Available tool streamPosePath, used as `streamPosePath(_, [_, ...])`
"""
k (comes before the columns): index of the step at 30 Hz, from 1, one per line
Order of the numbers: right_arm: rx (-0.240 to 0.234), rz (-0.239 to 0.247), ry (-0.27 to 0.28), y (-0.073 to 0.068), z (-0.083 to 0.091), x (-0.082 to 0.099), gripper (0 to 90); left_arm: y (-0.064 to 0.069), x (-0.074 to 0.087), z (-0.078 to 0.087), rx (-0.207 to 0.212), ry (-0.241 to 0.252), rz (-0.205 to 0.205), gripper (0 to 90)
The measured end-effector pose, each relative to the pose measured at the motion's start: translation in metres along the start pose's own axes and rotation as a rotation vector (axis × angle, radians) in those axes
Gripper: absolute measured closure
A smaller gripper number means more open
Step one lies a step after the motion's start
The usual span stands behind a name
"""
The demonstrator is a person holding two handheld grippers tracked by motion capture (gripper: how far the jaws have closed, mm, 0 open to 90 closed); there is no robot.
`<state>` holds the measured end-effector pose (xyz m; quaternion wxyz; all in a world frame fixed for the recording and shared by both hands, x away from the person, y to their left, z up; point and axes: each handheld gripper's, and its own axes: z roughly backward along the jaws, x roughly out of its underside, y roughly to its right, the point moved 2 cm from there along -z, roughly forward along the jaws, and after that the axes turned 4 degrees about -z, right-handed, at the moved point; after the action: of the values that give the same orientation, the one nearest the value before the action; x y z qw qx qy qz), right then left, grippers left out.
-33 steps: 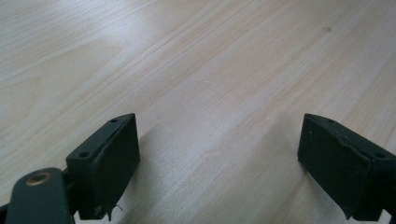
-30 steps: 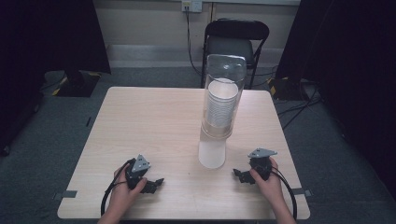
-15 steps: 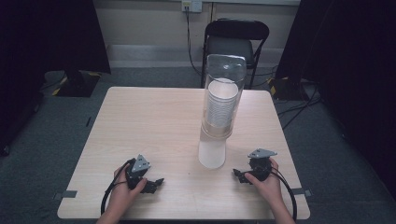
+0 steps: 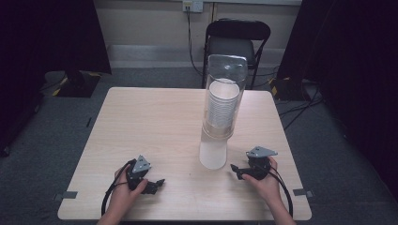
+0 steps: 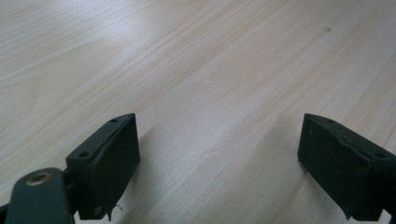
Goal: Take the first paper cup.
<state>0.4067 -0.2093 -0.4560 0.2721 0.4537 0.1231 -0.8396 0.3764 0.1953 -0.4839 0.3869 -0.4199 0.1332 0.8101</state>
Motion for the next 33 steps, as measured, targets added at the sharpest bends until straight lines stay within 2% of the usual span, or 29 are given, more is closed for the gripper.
streamPosePath(5, [-0.008,0.035,0.031,-0.007,0.003,-0.013,14.0,0.000,0.000,0.000,0.000,0.000,0.000,12.3])
streamPosePath(8, [-0.042,0.007,0.055,-0.013,0.001,-0.022,14.0,0.000,0.000,0.000,0.000,0.000,0.000,12.3])
streamPosePath(14, [-0.065,0.021,0.064,-0.024,-0.005,-0.034,14.1,0.000,0.000,0.000,0.000,0.001,0.000,12.3])
streamPosePath(17, [-0.084,0.007,0.080,-0.028,-0.007,-0.038,14.0,0.000,0.000,0.000,0.000,0.001,-0.001,12.3])
streamPosePath(27, [-0.097,0.005,0.122,-0.035,-0.008,-0.054,14.1,0.000,0.000,0.000,0.000,0.000,-0.001,12.3])
streamPosePath(33, [-0.116,-0.012,0.161,-0.037,-0.008,-0.058,13.9,0.000,0.000,0.000,0.000,0.000,-0.001,12.3])
